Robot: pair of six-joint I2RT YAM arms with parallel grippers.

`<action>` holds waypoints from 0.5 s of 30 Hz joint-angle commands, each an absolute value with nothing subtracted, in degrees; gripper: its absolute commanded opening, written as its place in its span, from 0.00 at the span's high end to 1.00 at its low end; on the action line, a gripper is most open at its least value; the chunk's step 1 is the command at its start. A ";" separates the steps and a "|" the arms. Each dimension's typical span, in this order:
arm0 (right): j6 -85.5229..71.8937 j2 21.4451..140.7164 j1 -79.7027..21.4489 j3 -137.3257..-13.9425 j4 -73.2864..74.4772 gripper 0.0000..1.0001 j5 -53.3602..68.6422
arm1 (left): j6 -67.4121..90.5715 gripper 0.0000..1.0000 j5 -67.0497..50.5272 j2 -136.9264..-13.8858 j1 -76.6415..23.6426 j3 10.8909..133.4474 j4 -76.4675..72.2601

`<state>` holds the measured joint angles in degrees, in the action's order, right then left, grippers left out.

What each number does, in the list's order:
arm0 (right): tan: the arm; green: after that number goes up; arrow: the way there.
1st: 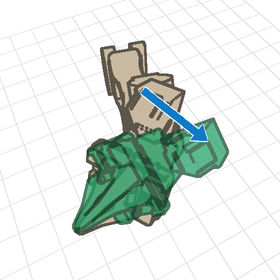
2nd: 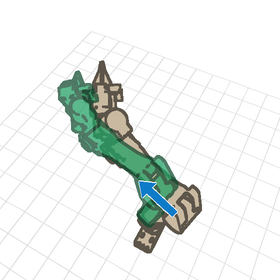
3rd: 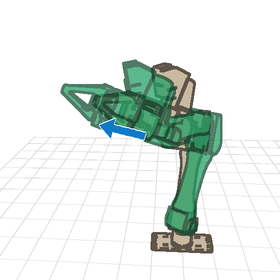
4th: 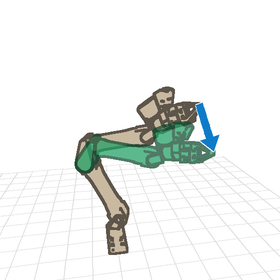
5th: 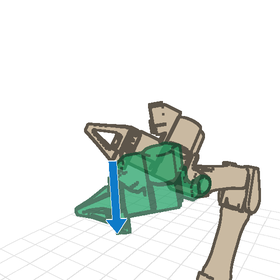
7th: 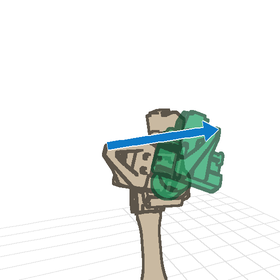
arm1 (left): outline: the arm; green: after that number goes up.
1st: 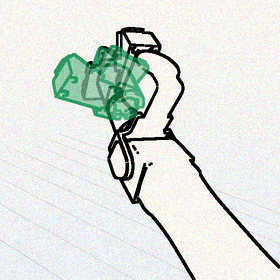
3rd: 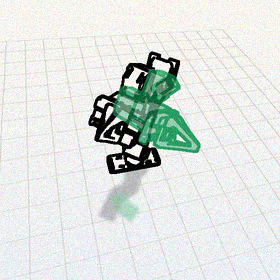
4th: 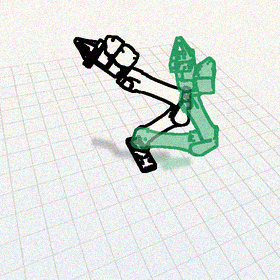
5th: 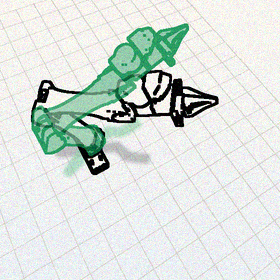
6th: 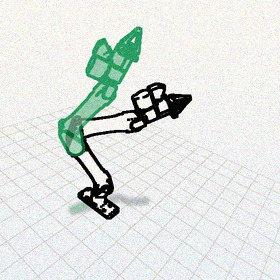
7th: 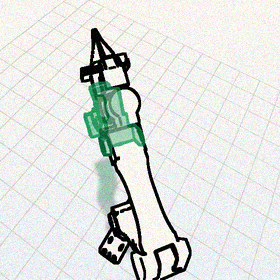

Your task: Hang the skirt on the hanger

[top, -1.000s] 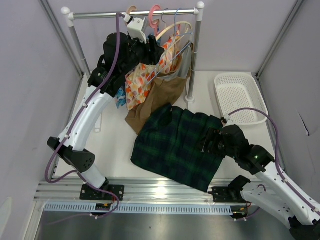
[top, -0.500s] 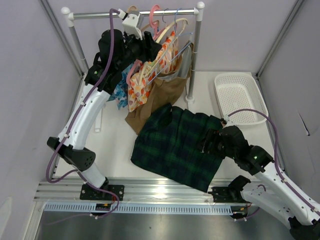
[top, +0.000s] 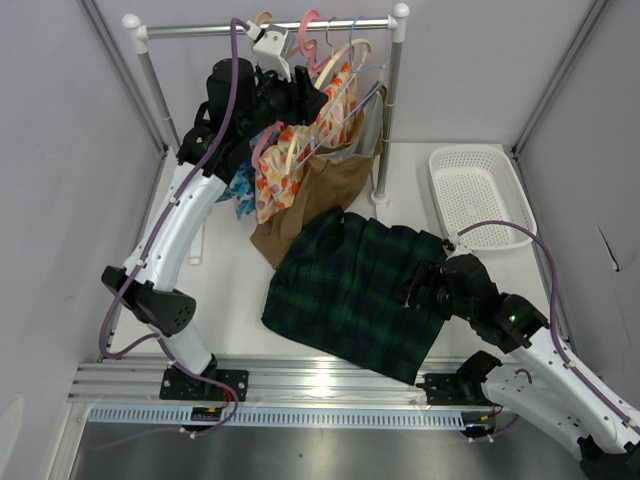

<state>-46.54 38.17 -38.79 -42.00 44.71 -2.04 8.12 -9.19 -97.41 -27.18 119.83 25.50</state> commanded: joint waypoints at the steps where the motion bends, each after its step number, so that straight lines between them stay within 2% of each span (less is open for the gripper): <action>1: -47.20 37.53 -38.76 -41.57 43.33 0.26 -1.49 | 8.44 0.42 -10.11 -98.08 -26.89 124.10 26.28; 15: -47.20 37.44 -38.85 -41.48 43.33 0.26 -1.67 | 8.26 0.47 -8.88 -101.60 -26.89 126.74 28.30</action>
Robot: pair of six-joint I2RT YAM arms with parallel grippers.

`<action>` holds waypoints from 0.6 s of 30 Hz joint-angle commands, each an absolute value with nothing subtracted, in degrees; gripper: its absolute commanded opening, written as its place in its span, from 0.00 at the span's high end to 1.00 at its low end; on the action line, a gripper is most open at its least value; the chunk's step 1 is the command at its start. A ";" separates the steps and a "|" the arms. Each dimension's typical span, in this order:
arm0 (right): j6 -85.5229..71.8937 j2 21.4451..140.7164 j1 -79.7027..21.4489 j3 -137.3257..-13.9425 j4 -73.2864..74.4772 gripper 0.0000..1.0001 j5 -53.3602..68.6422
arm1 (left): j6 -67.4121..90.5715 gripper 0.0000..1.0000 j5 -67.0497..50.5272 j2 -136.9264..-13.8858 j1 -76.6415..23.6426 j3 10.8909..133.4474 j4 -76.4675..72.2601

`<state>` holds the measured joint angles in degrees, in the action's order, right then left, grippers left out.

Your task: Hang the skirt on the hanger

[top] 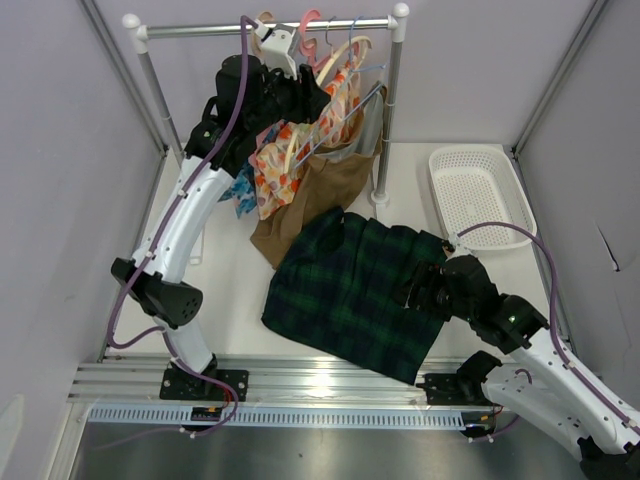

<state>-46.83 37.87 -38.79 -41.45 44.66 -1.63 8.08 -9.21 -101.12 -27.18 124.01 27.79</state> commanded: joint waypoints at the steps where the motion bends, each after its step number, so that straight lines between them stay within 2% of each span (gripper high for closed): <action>1: -47.20 37.53 -38.76 -41.48 43.33 0.26 -1.67 | 8.09 0.48 -8.79 -101.69 -26.89 126.74 28.30; 4: -47.29 37.53 -38.76 -41.31 43.07 0.26 -1.67 | 8.09 0.50 -8.44 -101.60 -26.89 126.47 28.04; 8: -47.37 37.62 -38.76 -41.13 42.80 0.26 -1.58 | 7.82 0.60 -8.17 -101.51 -26.89 126.47 27.86; 10: -47.37 37.62 -38.76 -41.13 42.89 0.26 -1.67 | 7.91 0.68 -8.09 -101.16 -26.89 126.39 27.51; 12: -47.37 37.62 -38.85 -41.13 42.89 0.26 -1.76 | 7.82 0.72 -8.09 -100.90 -26.98 126.47 27.16; 18: -47.29 37.79 -38.76 -40.96 42.54 0.26 -1.58 | 6.86 0.99 -7.21 -100.02 -27.60 126.56 26.46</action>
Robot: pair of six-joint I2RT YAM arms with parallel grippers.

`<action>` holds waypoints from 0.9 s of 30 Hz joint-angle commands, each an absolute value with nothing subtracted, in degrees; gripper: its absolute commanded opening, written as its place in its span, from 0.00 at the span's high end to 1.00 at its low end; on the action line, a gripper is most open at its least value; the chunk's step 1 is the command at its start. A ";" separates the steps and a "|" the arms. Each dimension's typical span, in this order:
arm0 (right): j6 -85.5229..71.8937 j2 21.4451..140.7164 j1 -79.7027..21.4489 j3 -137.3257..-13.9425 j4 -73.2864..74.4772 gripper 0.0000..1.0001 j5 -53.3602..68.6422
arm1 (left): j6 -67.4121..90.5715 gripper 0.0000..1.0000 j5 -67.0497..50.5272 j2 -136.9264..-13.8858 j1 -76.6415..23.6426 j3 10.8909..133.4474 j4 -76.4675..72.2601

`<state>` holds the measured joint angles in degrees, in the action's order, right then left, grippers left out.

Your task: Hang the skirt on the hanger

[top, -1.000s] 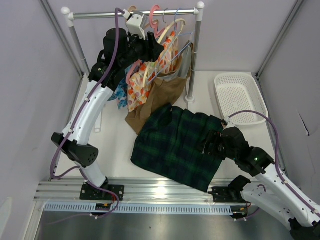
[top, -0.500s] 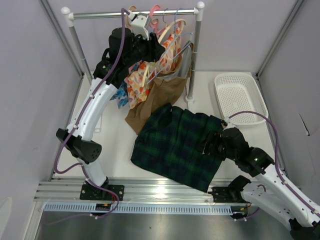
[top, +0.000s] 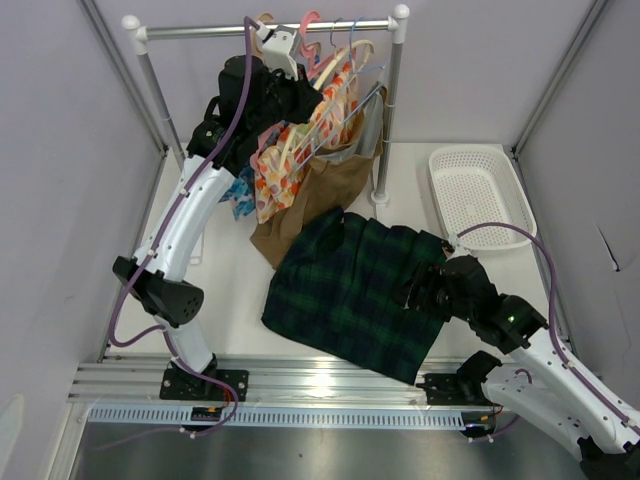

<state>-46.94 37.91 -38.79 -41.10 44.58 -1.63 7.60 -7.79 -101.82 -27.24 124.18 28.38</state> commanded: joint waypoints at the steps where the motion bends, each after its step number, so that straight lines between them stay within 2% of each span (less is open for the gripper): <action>1: -47.29 37.88 -38.76 -40.96 42.54 0.26 -1.58 | 6.51 1.00 -6.77 -99.76 -27.60 126.48 26.28; 27: -46.32 38.67 -38.67 -41.31 42.01 0.26 -1.14 | 5.80 1.00 -1.85 -93.96 -28.65 123.05 20.92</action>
<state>-46.87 38.98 -38.76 -41.10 43.40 -1.06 6.44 -2.94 -97.38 -28.36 122.76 25.26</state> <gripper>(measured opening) 0.740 0.191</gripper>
